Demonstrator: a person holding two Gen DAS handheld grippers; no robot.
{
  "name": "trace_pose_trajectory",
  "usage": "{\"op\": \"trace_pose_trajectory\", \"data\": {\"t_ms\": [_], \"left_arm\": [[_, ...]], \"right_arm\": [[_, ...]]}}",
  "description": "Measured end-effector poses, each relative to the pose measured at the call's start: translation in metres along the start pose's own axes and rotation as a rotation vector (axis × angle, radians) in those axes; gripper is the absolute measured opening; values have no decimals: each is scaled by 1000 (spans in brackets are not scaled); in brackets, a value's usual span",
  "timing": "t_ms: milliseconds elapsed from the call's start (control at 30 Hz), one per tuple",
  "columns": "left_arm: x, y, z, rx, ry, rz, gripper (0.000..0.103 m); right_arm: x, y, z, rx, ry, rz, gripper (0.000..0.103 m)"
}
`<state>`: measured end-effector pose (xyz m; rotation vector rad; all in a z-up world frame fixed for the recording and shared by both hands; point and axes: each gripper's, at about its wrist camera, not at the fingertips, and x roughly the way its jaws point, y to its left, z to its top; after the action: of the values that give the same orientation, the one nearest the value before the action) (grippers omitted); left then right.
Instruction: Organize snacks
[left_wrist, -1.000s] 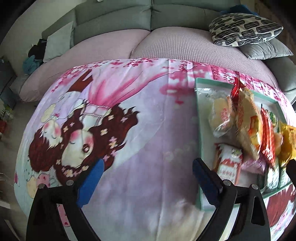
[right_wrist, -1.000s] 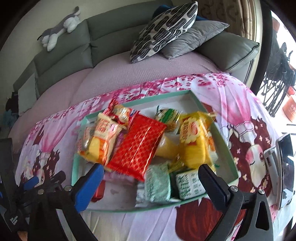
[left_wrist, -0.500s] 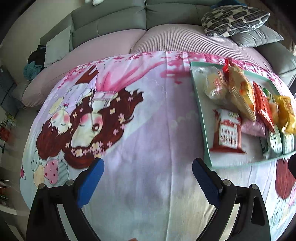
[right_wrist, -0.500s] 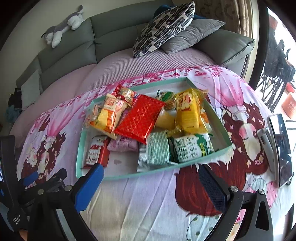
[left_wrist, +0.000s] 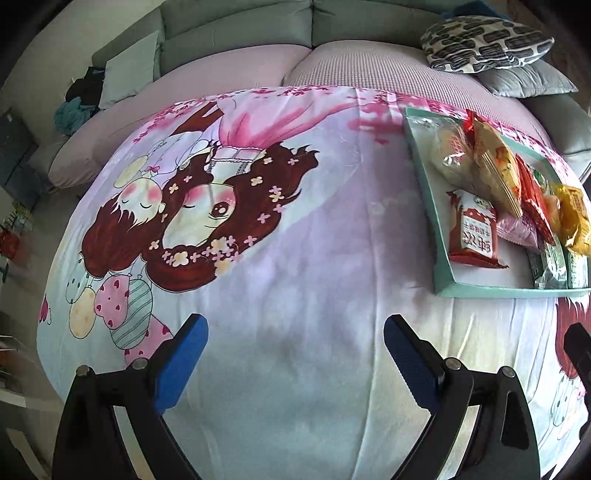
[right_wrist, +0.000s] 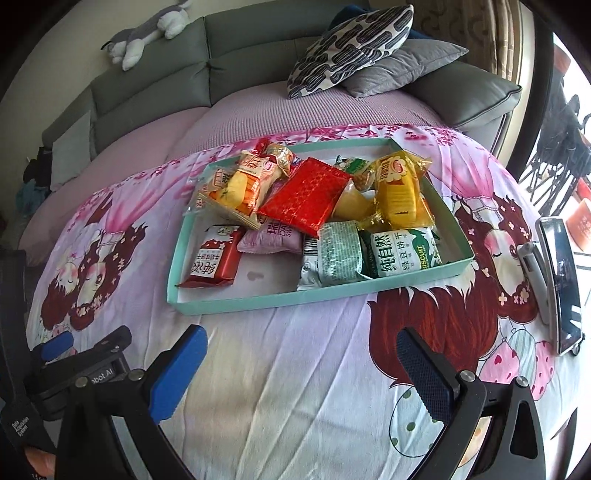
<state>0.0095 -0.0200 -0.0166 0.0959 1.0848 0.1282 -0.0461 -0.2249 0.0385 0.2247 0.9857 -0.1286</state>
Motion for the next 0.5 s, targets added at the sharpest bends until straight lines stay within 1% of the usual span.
{"op": "trace_pose_trajectory", "data": {"t_ms": [233, 500], "left_arm": [[7, 4, 4, -7, 12, -9, 96], [15, 8, 6, -24, 34, -18, 96]], "right_arm": [[11, 2, 3, -20, 13, -50, 103], [23, 0, 2, -27, 40, -82, 103]]}}
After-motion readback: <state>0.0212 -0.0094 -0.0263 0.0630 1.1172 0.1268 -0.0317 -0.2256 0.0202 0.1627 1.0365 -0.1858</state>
